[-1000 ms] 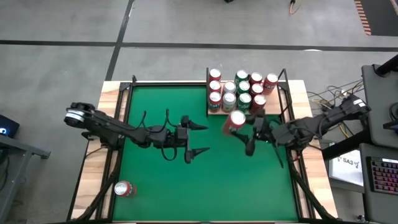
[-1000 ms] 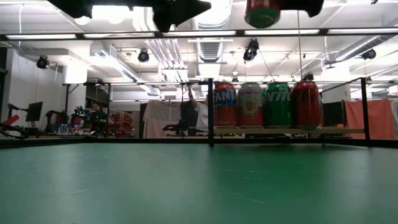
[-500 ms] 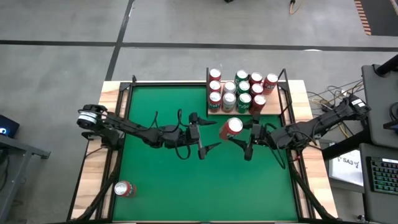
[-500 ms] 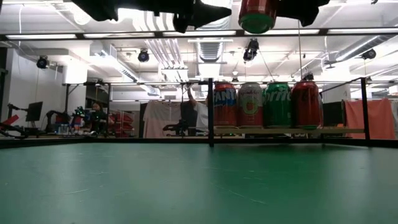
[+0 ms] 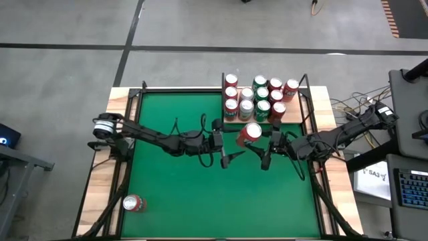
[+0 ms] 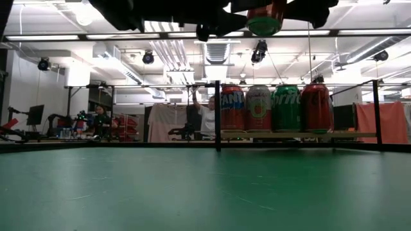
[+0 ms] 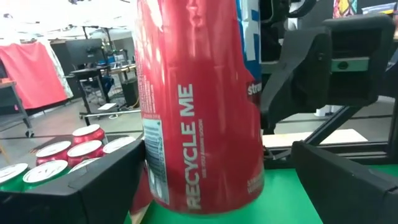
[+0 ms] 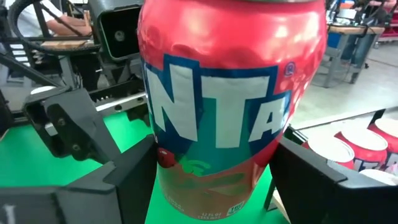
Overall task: Place canned beverage on shelf
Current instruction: Put the red soda can on the shelf aligned with the other red soda can
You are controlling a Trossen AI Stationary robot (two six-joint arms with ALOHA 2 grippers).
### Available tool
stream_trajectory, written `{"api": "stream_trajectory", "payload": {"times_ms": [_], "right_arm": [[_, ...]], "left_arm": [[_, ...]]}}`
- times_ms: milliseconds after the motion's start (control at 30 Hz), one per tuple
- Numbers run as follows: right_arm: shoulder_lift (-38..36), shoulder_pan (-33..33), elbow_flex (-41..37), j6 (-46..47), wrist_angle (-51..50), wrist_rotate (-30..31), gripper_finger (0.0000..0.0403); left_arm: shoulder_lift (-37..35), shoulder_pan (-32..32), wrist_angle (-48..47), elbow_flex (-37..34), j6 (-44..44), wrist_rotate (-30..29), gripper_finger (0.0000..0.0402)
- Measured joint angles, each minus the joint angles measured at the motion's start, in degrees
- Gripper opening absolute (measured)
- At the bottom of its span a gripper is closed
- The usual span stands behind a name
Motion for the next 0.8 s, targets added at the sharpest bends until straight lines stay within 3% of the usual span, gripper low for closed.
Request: {"api": "stream_trajectory", "payload": {"times_ms": [600,800], "right_arm": [[1.61,-0.02,0.04,1.53,1.57,1.21,0.0261],[2.05,-0.02,0.04,1.74,1.55,0.95,0.0261]], "left_arm": [[4.75,1.31,1.34,4.95,-0.18,0.66,0.0382],[5.27,1.36,0.98,5.02,-1.05,0.3,0.0317]]}}
